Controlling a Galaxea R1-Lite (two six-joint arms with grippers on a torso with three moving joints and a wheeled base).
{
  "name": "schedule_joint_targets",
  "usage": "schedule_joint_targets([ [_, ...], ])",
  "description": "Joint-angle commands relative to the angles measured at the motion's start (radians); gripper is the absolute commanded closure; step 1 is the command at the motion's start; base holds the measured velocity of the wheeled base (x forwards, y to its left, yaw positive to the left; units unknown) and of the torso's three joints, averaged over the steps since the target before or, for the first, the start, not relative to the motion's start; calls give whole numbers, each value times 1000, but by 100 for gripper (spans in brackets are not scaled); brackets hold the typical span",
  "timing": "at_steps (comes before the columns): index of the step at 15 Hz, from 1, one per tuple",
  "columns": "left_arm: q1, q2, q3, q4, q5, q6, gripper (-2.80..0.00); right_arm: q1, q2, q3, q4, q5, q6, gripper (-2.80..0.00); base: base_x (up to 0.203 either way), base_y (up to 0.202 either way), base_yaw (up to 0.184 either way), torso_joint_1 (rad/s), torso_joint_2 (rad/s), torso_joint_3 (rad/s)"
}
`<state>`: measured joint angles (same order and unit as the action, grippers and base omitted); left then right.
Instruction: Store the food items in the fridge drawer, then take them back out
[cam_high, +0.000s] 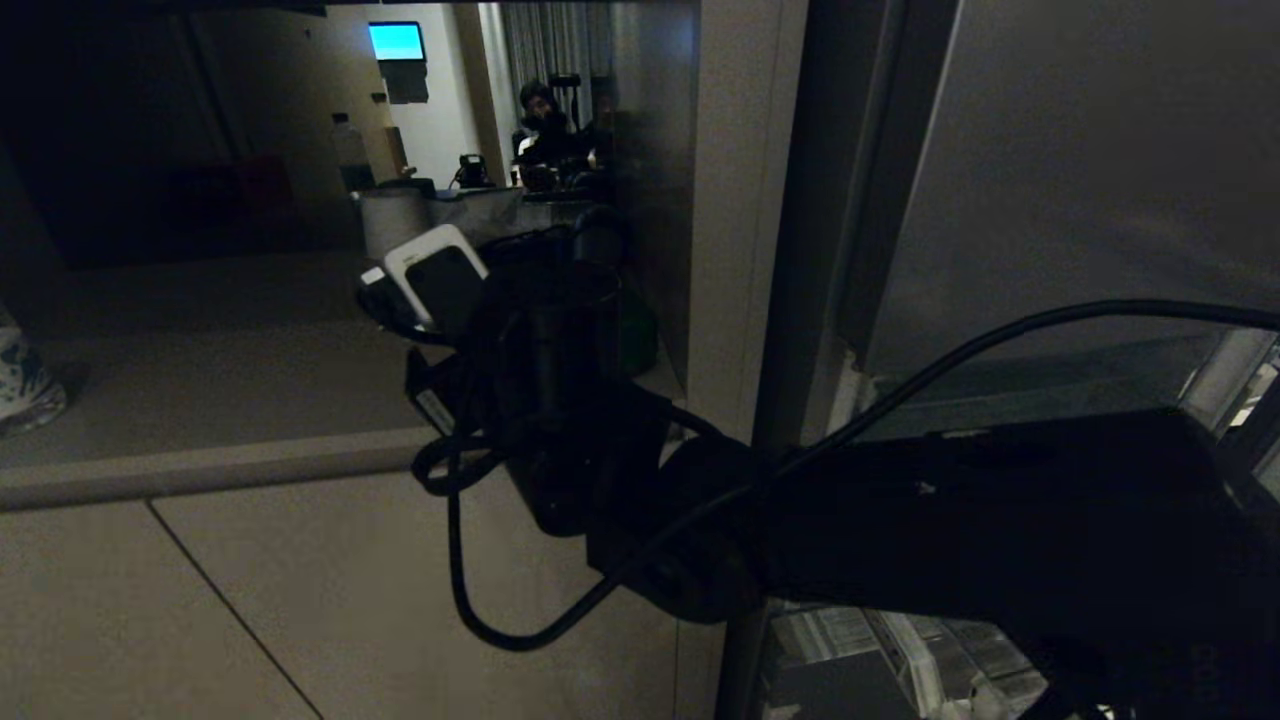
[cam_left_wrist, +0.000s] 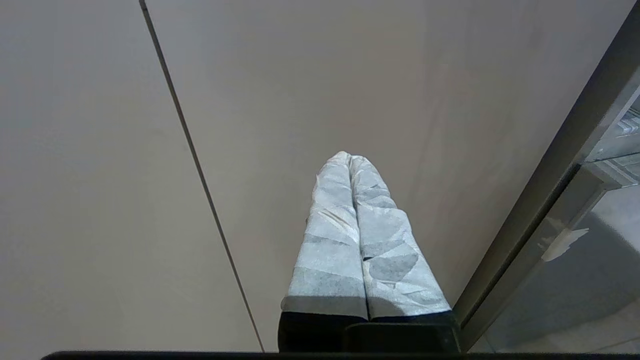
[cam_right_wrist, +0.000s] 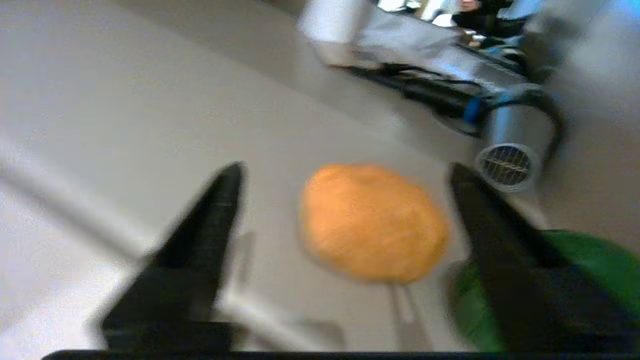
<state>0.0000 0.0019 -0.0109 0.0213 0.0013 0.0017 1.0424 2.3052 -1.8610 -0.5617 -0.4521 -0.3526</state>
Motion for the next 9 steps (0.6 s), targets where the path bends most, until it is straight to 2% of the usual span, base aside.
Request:
schedule_joint_targets([
  [1,0,0,0,0,0,0,0,29,-96,127,-3,0,1,0,0,0,0,0,0,0],
  [4,0,0,0,0,0,0,0,60,-274,399,-3,7,9,0,0,0,0,0,0,0],
  [9,0,0,0,0,0,0,0,77,-681,928,0,16,28,0,0,0,0,0,0,0],
])
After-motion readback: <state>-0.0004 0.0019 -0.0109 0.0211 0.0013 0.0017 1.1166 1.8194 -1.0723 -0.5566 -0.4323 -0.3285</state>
